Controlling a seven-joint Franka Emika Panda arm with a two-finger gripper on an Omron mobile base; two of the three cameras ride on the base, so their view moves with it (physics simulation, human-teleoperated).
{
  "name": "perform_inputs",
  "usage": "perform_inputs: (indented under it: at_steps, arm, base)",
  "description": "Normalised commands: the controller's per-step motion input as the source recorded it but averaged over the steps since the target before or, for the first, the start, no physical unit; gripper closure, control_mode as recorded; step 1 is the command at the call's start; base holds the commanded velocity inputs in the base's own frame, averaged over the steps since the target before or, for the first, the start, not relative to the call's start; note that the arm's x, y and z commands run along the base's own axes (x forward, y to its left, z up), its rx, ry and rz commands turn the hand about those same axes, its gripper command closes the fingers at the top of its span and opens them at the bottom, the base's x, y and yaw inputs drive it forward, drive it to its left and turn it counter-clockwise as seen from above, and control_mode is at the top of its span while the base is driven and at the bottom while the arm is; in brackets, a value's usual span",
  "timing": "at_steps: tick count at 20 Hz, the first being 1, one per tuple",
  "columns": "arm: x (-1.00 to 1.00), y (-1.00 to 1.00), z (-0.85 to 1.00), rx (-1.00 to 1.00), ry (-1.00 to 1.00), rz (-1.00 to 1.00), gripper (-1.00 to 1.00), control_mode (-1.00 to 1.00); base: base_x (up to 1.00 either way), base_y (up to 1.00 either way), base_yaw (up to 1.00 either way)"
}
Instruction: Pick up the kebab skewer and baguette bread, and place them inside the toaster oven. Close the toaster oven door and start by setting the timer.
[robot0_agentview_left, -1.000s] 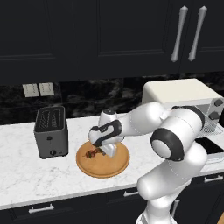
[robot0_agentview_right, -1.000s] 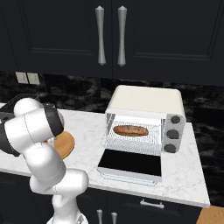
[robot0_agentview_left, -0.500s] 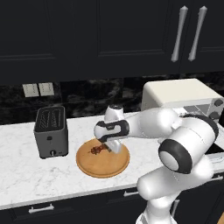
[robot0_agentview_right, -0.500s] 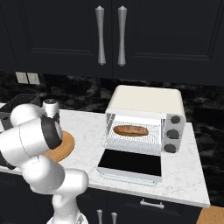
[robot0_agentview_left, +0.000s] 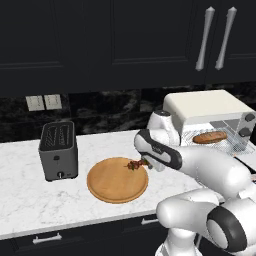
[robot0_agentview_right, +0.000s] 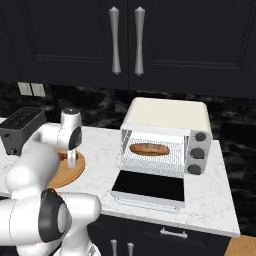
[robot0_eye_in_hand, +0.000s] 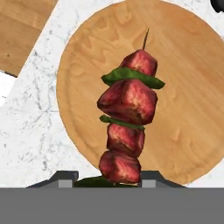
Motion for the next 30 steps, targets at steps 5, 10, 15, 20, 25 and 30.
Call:
perform_inputs:
  at_steps: [5,10,15,20,25,30]
  arm:
    - [-0.49,-0.66,0.46,-0.05,0.00,-0.14,1.00,-1.00]
    - [-0.51,-0.74,0.34,-0.04,0.00,-0.11,1.00,-1.00]
    - [-0.25,-0.68,0.58,-0.02,0.00,-0.06,1.00,-1.00]
    - [-0.19,-0.68,0.60,-0.02,0.00,-0.01,1.00,-1.00]
    - [-0.23,-0.84,0.23,-0.03,0.00,0.00,1.00,-1.00]
    - [-0.21,-0.85,0.27,-0.02,0.00,0.00,1.00,-1.00]
  base:
    - [0.00,0.00,0.00]
    - [0.00,0.00,0.00]
    - [0.00,0.00,0.00]
    - [0.00,0.00,0.00]
    - [0.00,0.00,0.00]
    - [0.00,0.00,0.00]
